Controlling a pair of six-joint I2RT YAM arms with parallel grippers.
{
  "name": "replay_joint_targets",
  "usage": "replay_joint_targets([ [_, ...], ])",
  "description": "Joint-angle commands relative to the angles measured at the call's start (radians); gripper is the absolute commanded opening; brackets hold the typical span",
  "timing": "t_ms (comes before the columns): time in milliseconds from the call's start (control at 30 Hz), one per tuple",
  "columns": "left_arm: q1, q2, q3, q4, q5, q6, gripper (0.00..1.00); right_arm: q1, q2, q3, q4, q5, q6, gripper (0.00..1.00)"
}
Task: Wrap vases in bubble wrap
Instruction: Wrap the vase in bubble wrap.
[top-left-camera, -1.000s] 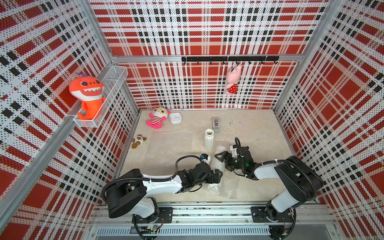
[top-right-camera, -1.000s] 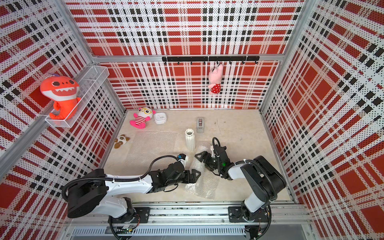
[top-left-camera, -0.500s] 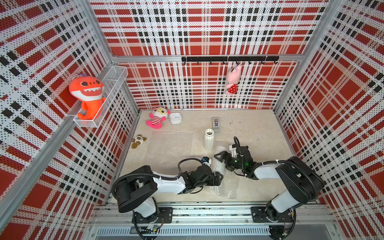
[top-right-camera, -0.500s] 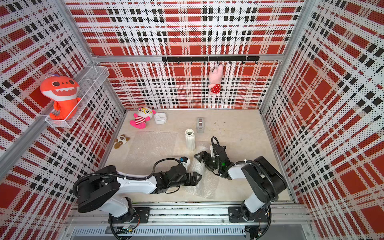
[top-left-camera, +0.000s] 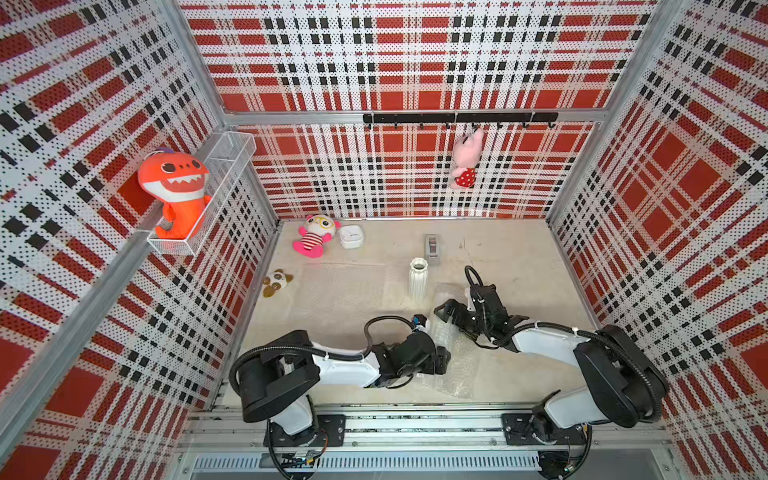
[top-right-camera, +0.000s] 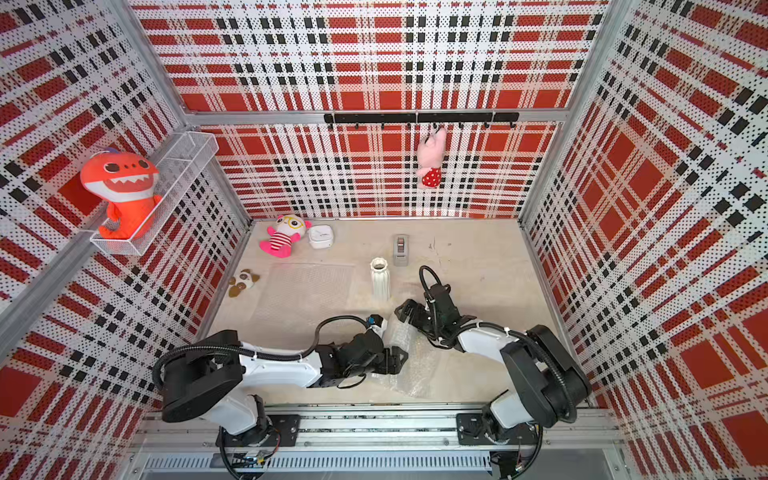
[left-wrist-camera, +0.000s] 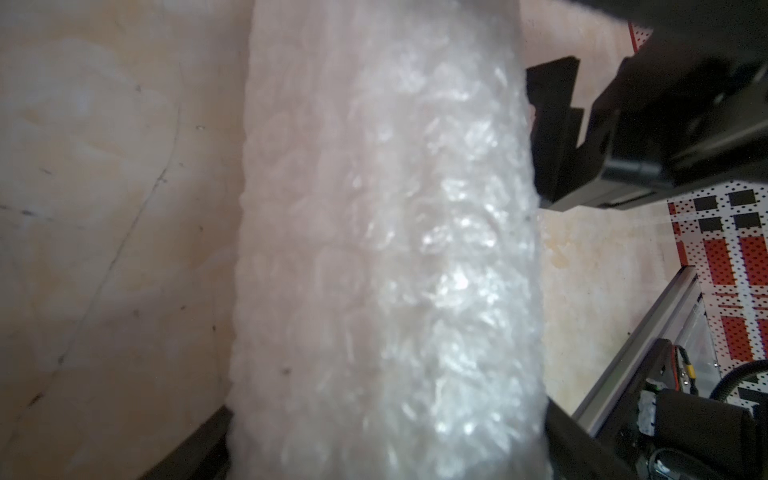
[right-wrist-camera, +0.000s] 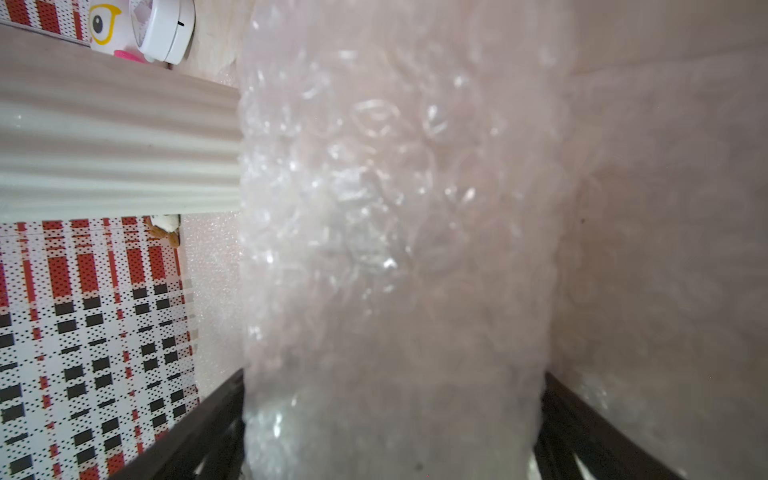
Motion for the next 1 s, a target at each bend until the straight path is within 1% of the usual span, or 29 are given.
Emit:
replay_joint_targets([
  [0,-0.004,0.034,-0.015,-0.126,-0.046,0.008,0.87,-0.026,-0.075,0.006,-0.160,0.070,-0.049,1.00],
  [133,-0.010,0.035,0.003,-0.133,-0.053,0.019,0.86,-0.034,-0.197,0.046,-0.301,0.106,-0.108,1.00],
  [200,-0.017,0.046,0.019,-0.132,-0.053,0.027,0.86,-0.031,-0.222,0.073,-0.349,0.091,-0.116,1.00],
  [267,-0.023,0.056,0.036,-0.134,-0.057,0.034,0.86,-0.015,-0.219,0.085,-0.344,0.076,-0.103,1.00],
  [500,-0.044,0.081,0.081,-0.165,-0.101,0.028,0.86,0.025,-0.095,0.162,-0.292,0.108,-0.097,1.00],
  [633,-0.052,0.093,0.108,-0.185,-0.129,0.022,0.86,0.035,-0.016,0.205,-0.297,0.138,-0.131,0.98],
  [767,-0.061,0.110,0.134,-0.216,-0.155,0.015,0.86,0.038,0.039,0.215,-0.279,0.137,-0.148,0.93],
  [867,-0.063,0.109,0.146,-0.230,-0.171,0.010,0.87,0.038,0.068,0.226,-0.281,0.139,-0.167,0.85],
  [967,-0.063,0.111,0.163,-0.240,-0.175,0.010,0.89,0.038,0.084,0.230,-0.278,0.141,-0.192,0.79],
])
